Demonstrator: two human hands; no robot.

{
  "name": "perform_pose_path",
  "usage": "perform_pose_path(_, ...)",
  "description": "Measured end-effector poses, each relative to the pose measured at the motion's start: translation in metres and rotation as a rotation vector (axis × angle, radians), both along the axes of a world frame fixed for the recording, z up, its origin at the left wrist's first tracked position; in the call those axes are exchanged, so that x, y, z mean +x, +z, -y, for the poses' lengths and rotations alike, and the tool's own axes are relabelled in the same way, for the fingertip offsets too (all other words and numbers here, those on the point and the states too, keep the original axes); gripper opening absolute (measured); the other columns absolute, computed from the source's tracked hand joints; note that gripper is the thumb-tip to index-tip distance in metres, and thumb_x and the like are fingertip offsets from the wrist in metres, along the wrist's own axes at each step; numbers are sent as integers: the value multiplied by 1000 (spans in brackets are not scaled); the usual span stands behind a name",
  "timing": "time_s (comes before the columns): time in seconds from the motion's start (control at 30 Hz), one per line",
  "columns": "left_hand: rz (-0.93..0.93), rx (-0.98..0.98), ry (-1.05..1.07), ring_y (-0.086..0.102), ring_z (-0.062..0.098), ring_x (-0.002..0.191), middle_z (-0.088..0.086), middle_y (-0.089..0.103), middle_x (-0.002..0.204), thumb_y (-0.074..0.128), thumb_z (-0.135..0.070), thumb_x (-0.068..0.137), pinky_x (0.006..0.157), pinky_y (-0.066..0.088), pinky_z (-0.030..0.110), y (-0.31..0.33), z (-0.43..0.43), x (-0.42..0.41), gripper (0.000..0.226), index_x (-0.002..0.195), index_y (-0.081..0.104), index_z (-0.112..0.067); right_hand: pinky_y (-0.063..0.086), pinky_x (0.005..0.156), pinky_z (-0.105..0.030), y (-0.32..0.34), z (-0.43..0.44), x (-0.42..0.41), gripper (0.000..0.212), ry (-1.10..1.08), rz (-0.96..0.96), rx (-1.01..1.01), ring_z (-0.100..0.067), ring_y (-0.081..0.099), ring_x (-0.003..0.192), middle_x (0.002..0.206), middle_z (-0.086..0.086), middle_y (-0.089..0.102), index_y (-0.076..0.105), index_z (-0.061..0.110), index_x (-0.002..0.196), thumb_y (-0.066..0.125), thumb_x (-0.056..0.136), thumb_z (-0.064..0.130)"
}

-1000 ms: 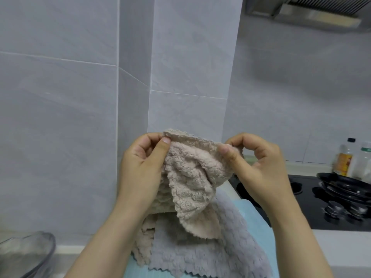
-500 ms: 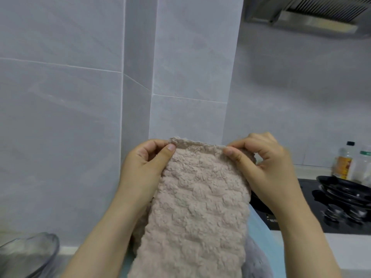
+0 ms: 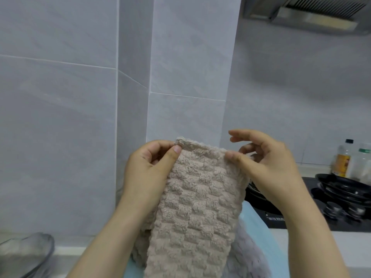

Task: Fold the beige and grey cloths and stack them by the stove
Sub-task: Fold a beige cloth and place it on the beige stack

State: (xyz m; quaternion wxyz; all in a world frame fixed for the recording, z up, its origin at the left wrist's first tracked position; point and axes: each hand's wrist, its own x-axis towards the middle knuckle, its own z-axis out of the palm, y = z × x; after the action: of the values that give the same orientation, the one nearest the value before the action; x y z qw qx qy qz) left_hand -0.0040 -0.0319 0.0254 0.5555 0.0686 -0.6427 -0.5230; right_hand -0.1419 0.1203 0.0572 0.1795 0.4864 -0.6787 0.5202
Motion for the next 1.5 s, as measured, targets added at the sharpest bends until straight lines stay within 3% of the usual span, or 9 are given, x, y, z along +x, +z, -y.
perform_pose_path(0.1,-21,-6,-24,50,0,55,-11,60,60,69,-16,82,52,42,11,1,-3,-1,6,83,71,-11,45,69,-12,2,-3,7,32,-25,-4,48,0,56,85,102,20,66,68,37,108,72,77,45)
perform_pose_path(0.23,-24,-14,-88,59,3,63,-6,67,67,72,-15,77,59,47,14,0,-8,-4,9,83,70,-8,38,75,2,4,2,23,32,56,-39,114,15,56,97,99,20,68,69,32,112,70,81,41)
perform_pose_path(0.4,31,-72,-95,69,16,80,3,74,82,70,-14,80,75,54,32,-3,-12,-8,4,83,73,-16,42,83,-4,2,9,28,24,34,-107,158,14,55,100,98,25,67,69,37,110,67,86,39)
perform_pose_path(0.57,37,-88,-100,69,27,86,5,74,85,72,-27,75,83,55,47,-3,-16,-9,12,84,73,-20,43,74,-7,1,13,28,2,49,-94,97,3,60,93,87,16,68,70,30,84,69,86,30)
perform_pose_path(0.67,16,-53,-140,65,27,77,7,71,82,73,-29,71,77,53,41,-4,-16,-11,15,82,68,-21,50,69,-18,2,12,28,7,86,-82,64,-1,63,79,77,11,68,68,25,80,68,86,24)
perform_pose_path(0.8,82,-69,-196,59,20,73,8,68,80,73,-27,69,70,51,36,-5,-19,-11,17,80,65,-17,40,53,-16,1,13,24,10,76,-69,0,-3,52,58,65,14,61,63,24,79,63,89,24)
perform_pose_path(1.07,376,-244,-166,45,11,58,-1,48,61,76,-38,73,57,36,28,-14,-13,-11,32,70,63,-9,40,55,-20,-2,12,9,9,-33,12,-223,-4,49,58,64,15,58,63,25,81,62,90,24)
perform_pose_path(1.23,529,-348,-169,24,12,53,-3,23,57,72,-35,80,53,17,28,-21,-9,-14,53,54,29,-16,43,60,-22,-2,5,-5,9,-113,34,-354,-3,51,62,66,12,58,63,24,83,62,91,25)
perform_pose_path(1.5,767,-336,-179,28,11,49,-2,31,52,72,-28,82,51,22,25,-27,10,-11,43,51,44,-14,43,63,-26,-2,-5,-21,8,-186,55,-446,-8,50,66,71,7,59,64,20,87,61,92,25)
